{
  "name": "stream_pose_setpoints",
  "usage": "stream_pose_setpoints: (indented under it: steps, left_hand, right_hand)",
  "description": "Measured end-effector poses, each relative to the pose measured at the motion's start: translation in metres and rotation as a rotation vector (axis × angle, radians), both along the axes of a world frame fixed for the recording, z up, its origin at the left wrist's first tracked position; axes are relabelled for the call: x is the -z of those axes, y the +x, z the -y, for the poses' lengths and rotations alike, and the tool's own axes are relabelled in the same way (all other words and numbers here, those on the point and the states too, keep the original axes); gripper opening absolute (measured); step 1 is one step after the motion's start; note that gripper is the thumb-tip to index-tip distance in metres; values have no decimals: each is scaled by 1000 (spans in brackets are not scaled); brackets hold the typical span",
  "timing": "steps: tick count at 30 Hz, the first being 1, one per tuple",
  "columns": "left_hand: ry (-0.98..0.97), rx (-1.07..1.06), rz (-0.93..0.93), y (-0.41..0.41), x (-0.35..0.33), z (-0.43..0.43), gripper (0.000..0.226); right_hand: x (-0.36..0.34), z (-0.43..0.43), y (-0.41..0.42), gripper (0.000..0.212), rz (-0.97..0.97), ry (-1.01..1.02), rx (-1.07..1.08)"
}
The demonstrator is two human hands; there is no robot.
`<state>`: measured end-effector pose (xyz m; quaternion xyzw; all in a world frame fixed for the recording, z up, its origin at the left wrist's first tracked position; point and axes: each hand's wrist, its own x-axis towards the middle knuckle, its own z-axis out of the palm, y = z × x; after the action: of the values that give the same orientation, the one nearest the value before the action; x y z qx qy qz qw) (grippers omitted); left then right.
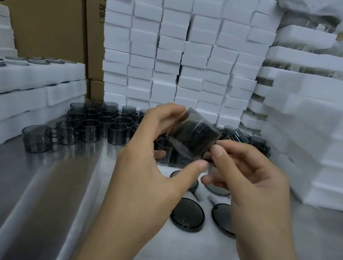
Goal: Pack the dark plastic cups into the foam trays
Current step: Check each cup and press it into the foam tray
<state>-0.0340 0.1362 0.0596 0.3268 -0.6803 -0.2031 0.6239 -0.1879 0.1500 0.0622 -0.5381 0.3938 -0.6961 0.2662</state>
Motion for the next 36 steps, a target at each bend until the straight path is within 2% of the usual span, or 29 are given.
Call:
stream_pose_setpoints:
  steps: [5,11,26,31,36]
  left_hand:
    - [-3,0,8,-2,-1,-1,67]
    - [10,-49,-14,-3,0,1,64]
    - [15,-132,-65,-7,0,3,56]
    - [8,-94,-74,-7,0,1,54]
    - [26,-17,-69,-9,2,-2,54]
  right_hand:
    - [-2,0,1,6,101,90,-35]
    - [-3,-1,0,17,82,179,-59]
    - [-1,0,1,31,61,184,-128]
    - [2,4,1,36,79,170,-136]
    - [2,8,5,51,103,277,-224]
